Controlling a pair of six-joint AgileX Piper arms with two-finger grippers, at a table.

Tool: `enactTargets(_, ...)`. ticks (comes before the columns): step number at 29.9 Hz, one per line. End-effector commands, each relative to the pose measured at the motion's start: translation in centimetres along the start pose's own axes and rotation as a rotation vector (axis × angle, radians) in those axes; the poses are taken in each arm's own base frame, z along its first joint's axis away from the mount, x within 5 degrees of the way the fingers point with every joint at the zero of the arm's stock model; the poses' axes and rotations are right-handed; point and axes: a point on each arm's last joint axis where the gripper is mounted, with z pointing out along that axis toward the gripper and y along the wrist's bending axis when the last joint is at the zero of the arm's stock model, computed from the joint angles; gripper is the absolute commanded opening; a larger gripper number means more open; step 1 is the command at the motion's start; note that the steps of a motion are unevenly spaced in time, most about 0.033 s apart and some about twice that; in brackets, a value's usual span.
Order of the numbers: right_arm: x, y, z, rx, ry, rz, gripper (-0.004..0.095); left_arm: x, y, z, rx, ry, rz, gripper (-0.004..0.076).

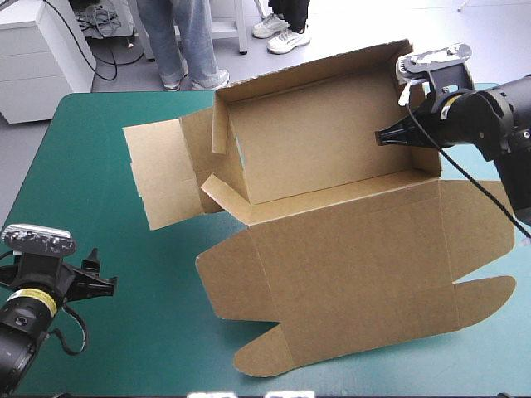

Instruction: Fold the box

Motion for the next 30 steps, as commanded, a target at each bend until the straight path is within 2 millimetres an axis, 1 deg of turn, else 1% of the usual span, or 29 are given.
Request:
enactTargets(1, -0.2, -0.4, -2.3, 0.004, -0.063, 0.011, -0.0018, -2.1, 0.3, 0.3, -0.049, -0.048, 0.020, 0.0473)
enactTargets(5, -0.2, -0.4, -2.3, 0.004, -0.063, 0.009, -0.0018, -2.7, -0.2, 1.5, -0.060, 0.006, 0.043, 0.0471)
enactTargets(11, -0.2, -0.4, -2.3, 0.002, -0.063, 0.010, -0.0018, -4.1, -1.1, 3.5, -0.059, 0.062, 0.041, 0.0410)
enactTargets(15, -0.2, -0.4, -2.3, 0.002, -0.063, 0.010, -0.0018, -4.5, -1.4, 5.2, -0.084, 0.127, 0.056, 0.0402)
enactTargets(17, -0.2, -0.4, -2.3, 0.002, -0.063, 0.010, -0.0018, -4.3, -0.6, 6.1, -0.133, 0.173, 0.031, 0.0402)
enactTargets(20, -0.2, -0.4, -2.3, 0.002, -0.063, 0.010, -0.0018, -4.0, 1.5, 7.3, -0.220, 0.230, -0.025, 0.0402)
enactTargets(22, -0.2, -0.4, -2.3, 0.002, -0.063, 0.005, -0.0018, -3.8, 3.1, 8.1, -0.236, 0.244, -0.091, 0.0402)
enactTargets(26, -0.2, -0.4, -2.3, 0.002, -0.063, 0.005, -0.0018, -3.7, 4.3, 9.6, -0.136, 0.216, -0.228, 0.0402)
enactTargets(28, -0.2, -0.4, -2.3, 0.002, -0.063, 0.005, -0.0018, -3.7, 4.2, 10.6, -0.051, 0.197, -0.263, 0.0403)
enactTargets(30, -0.2, -0.4, -2.3, 0.004, -0.063, 0.001, -0.0018, -3.8, 3.7, 11.8, 0.032, 0.194, -0.255, 0.0402)
